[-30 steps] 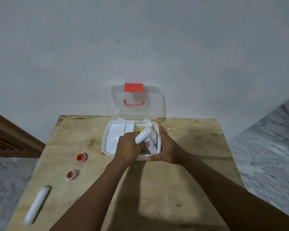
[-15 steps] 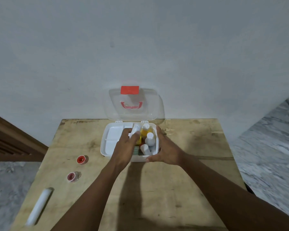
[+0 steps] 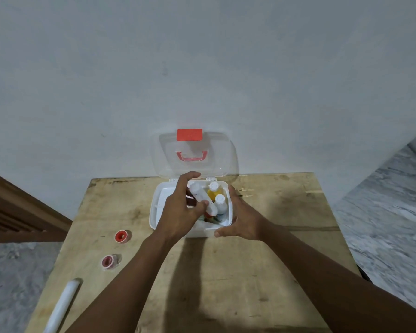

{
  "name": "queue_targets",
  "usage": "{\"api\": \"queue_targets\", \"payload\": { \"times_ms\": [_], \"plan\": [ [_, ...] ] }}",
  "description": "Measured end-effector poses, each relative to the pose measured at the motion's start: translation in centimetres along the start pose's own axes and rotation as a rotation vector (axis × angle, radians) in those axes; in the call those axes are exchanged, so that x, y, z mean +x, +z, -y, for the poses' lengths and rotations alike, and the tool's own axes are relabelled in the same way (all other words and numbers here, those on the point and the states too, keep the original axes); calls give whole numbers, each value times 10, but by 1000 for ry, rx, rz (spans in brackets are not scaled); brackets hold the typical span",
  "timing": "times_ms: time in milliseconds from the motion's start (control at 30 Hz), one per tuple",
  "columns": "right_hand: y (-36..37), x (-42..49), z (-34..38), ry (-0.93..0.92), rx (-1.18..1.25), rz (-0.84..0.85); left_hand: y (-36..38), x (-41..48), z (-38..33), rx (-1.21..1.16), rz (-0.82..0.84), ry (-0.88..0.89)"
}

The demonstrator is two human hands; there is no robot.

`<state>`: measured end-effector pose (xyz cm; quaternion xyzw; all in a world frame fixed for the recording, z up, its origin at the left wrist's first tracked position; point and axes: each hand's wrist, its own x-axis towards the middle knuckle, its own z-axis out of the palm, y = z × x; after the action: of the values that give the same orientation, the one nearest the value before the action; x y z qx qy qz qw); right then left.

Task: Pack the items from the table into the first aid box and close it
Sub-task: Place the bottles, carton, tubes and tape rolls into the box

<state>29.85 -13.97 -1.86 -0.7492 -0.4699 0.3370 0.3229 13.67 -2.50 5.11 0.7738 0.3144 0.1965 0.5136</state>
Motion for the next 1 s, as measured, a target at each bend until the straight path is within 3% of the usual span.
{"api": "queue_targets", "payload": {
  "times_ms": [300, 433, 567, 733, 1000],
  "plan": [
    [3, 0, -6, 56, -37, 15, 8, 2, 13, 478, 113, 7],
    [-1, -2, 1, 30, -51, 9, 9, 3, 14, 919, 165, 78],
    [1, -1, -2, 28, -31, 10, 9, 2, 12, 1114, 264, 128],
    [1, -1, -2, 22, -35, 19, 13, 7, 15, 1136, 291, 77],
    [-3, -3, 1, -3, 2, 33, 20, 10, 21, 847, 255, 15]
  ]
}}
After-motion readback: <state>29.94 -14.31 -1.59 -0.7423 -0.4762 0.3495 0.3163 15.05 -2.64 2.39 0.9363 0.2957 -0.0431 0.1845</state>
